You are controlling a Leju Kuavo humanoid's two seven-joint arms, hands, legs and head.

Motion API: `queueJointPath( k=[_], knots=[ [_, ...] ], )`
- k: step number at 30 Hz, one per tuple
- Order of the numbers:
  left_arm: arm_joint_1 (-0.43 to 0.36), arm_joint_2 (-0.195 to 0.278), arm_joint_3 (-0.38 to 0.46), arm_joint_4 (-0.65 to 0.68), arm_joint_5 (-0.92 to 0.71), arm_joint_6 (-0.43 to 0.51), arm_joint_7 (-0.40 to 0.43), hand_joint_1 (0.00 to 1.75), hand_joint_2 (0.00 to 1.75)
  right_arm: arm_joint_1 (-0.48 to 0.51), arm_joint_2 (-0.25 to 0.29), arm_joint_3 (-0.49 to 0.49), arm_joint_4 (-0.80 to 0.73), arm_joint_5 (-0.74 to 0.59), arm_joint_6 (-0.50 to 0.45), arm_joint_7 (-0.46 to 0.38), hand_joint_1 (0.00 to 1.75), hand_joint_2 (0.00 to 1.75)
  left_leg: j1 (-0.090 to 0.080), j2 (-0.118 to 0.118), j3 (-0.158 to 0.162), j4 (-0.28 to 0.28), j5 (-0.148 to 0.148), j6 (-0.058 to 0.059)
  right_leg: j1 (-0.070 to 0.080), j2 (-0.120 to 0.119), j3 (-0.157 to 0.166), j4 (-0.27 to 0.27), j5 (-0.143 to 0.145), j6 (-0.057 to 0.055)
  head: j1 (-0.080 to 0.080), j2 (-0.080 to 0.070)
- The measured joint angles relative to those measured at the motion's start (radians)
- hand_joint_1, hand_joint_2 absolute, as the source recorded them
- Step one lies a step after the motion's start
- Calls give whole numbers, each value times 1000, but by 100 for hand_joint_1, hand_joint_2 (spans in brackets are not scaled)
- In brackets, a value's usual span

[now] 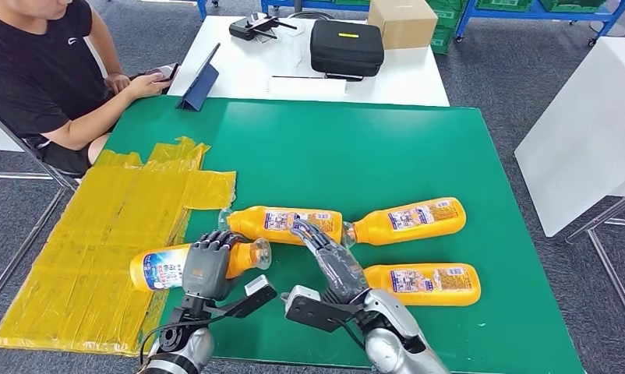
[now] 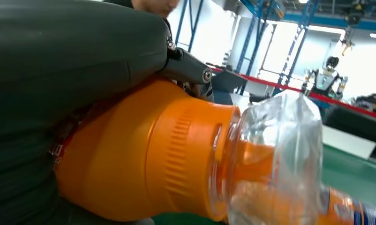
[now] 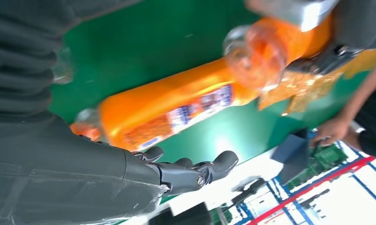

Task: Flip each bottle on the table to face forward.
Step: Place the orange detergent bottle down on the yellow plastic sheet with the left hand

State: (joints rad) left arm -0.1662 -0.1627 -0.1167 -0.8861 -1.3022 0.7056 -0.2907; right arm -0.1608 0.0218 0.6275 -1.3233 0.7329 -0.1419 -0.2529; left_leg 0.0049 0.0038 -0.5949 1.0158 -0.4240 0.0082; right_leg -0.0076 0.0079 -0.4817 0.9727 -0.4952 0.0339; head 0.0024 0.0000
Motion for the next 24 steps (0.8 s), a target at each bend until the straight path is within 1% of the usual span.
queueJointPath(
  k=[3,6,12,14,15,18,19,24],
  knots=[
    [-7,4,0,35,-8,2,1,175,175,6,-21,0,-8,4,0,0,0,175,0,4,4,-3,0,0,0,4,3,0,1,-2,0,0],
    [-12,13,1,70,-57,3,23,175,175,23,-60,1,-36,18,-1,0,0,175,0,5,8,-5,0,0,0,5,5,0,1,-2,0,0],
    [-37,49,1,112,-227,8,192,175,175,94,-173,-14,-133,43,-1,-1,0,175,0,4,12,-9,0,0,0,5,8,0,0,-4,-1,0],
    [-45,62,2,121,-244,9,212,175,175,113,-202,-21,-158,46,0,-2,0,175,0,3,13,-10,0,-1,0,4,10,0,-1,-5,-1,0],
    [-48,66,2,124,-248,9,215,169,175,120,-213,-23,-167,47,0,-2,0,175,0,3,13,-10,0,-1,0,4,10,0,-1,-5,0,0],
    [-53,73,1,130,-251,10,220,38,175,134,-235,-26,-189,51,0,-3,0,175,0,4,14,-11,1,-1,0,4,11,0,-1,-5,-1,0],
    [-54,74,1,131,-253,10,225,0,175,137,-240,-27,-195,54,2,-3,0,175,0,3,15,-11,1,-1,0,4,9,0,-1,-5,-1,0],
    [-62,92,-9,144,-258,10,268,0,175,177,-285,-49,-239,83,7,8,0,175,-2,0,17,-11,0,-3,0,2,5,-1,-2,-6,-1,0]
  ],
)
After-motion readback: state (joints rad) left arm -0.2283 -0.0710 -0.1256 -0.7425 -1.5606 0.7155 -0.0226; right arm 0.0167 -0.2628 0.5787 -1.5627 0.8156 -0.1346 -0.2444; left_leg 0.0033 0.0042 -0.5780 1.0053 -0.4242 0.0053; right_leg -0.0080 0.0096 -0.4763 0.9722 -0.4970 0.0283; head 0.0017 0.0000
